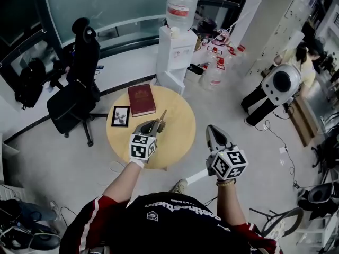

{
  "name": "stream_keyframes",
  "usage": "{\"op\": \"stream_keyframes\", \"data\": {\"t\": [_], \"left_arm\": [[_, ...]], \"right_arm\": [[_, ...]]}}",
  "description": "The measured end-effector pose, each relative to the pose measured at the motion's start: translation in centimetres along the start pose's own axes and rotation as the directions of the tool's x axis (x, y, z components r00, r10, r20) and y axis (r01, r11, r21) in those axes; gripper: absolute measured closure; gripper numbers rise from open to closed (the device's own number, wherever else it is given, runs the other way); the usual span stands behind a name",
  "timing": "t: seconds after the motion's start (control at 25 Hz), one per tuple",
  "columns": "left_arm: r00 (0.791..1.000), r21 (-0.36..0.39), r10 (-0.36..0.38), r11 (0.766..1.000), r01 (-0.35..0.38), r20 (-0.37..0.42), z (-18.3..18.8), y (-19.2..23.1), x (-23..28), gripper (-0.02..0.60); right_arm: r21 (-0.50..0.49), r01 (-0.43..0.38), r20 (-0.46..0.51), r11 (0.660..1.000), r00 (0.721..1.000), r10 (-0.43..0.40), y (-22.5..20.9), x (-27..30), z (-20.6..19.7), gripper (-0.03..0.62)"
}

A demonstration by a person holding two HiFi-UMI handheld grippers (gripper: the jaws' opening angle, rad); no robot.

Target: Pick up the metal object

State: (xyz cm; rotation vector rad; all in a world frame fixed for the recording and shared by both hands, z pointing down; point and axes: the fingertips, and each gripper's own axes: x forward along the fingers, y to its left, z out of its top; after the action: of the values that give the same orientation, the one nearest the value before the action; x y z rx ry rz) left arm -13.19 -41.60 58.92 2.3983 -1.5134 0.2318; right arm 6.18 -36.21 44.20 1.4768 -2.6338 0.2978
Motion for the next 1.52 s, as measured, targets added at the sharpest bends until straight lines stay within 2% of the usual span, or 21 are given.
{"op": "stream_keyframes", "data": {"t": [0.16, 0.28, 0.4, 0.64, 0.96, 1.12, 1.28, 1.52], "left_arm": [[0.998, -0.036, -0.046, 0.998, 0.047, 0.041, 2.3, -0.2, -3.1, 0.560], [0.995, -0.029, -0.068, 0.997, 0.071, 0.075, 3.9, -0.5, -5.6, 0.560], [0.993, -0.004, -0.067, 0.998, 0.068, 0.102, 5.1, -0.6, -7.6, 0.560], [0.989, -0.033, -0.058, 0.998, 0.062, 0.134, 5.7, 0.2, -10.5, 0.560], [0.979, 0.008, -0.010, 1.000, 0.008, 0.202, 8.0, 0.8, -14.9, 0.560], [0.968, 0.040, 0.017, 0.999, -0.028, 0.252, 9.4, 0.8, -17.1, 0.559], [0.955, 0.059, 0.040, 0.996, -0.060, 0.294, 10.6, 0.6, -18.8, 0.559], [0.941, 0.070, 0.052, 0.994, -0.080, 0.334, 10.7, 0.3, -20.8, 0.560]], "right_arm": [[-0.015, 0.023, 0.002, 1.000, 1.000, -0.023, 1.5, -0.5, 0.2, 0.566], [-0.030, 0.035, 0.002, 0.999, 0.999, -0.035, 2.6, -1.0, 0.5, 0.565], [-0.042, 0.039, 0.005, 0.998, 0.999, -0.039, 3.7, -1.7, 0.7, 0.566], [-0.029, 0.036, 0.021, 0.999, 0.999, -0.035, 5.9, -2.4, 1.0, 0.566], [-0.008, 0.051, 0.066, 0.999, 0.997, -0.051, 7.8, -3.6, 1.5, 0.565], [-0.023, 0.063, 0.083, 0.998, 0.995, -0.061, 8.4, -4.3, 1.5, 0.566], [0.009, 0.057, 0.106, 0.998, 0.993, -0.058, 8.6, -5.1, 1.8, 0.566], [-0.016, 0.064, 0.108, 0.998, 0.992, -0.062, 9.5, -5.4, 1.8, 0.566]]}}
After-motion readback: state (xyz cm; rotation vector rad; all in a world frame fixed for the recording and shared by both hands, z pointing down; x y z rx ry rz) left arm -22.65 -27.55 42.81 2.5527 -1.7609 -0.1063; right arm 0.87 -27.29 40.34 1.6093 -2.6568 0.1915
